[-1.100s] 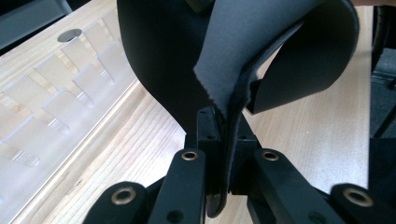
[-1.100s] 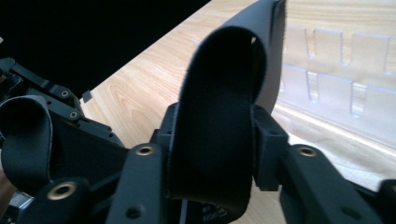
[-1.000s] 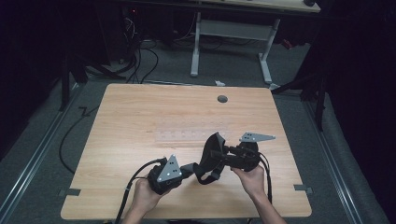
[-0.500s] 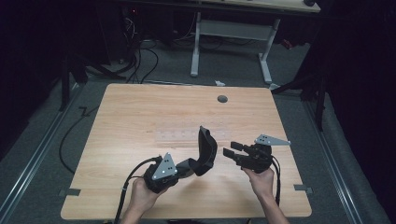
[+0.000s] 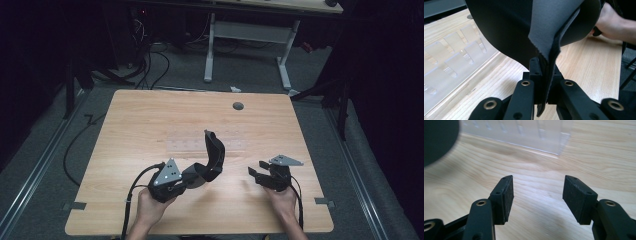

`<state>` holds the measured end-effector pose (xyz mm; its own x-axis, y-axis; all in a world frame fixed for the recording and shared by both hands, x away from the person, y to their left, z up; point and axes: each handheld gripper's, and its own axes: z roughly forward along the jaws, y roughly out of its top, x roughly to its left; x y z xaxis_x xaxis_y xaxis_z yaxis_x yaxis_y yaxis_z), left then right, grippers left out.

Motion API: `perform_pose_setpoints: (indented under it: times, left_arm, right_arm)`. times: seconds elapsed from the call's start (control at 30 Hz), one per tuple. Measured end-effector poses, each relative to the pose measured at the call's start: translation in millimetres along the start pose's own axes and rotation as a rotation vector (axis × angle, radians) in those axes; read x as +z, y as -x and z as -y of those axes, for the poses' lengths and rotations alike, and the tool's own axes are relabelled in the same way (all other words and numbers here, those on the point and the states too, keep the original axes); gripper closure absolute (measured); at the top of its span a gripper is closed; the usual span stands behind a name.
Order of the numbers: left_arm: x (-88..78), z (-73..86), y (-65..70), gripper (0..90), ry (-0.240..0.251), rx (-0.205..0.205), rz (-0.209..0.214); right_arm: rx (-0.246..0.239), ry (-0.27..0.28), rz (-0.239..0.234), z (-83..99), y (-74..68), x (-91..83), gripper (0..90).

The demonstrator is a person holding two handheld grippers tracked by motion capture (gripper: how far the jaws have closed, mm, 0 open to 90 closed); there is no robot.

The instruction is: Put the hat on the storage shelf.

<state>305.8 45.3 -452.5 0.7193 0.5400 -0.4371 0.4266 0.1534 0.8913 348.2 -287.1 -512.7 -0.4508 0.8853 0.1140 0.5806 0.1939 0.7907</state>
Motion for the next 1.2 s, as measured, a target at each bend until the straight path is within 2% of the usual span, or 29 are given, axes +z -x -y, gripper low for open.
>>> perform_pose_setpoints:
  times: [0.17,0.43,0.5,0.67,0.83,1.2]
  left_arm:
    - [-3.0,-6.5,-4.8,86.6,0.027,-0.020,-0.010]
    - [-8.8,-19.3,-15.2,86.6,0.079,-0.057,-0.041]
    - [-9.3,-21.1,-18.0,86.6,0.088,-0.063,-0.054]
    - [-8.7,-26.4,-26.3,86.5,0.115,-0.094,-0.108]
    - [-10.8,-31.9,-35.0,86.4,0.140,-0.113,-0.141]
    - [-17.0,-49.9,-46.7,86.5,0.192,-0.098,-0.185]
  right_arm:
    - [-0.021,-0.019,0.074,4.9,4.6,4.4,40.8]
    - [-0.008,-0.071,0.151,12.5,14.9,7.6,39.3]
    - [-0.019,-0.079,0.170,13.1,15.3,7.7,39.1]
    - [-0.001,-0.084,0.174,13.0,17.7,8.2,38.0]
    - [0.002,-0.095,0.177,12.9,18.7,9.1,37.5]
    - [-0.013,-0.100,0.188,12.7,16.8,9.8,37.2]
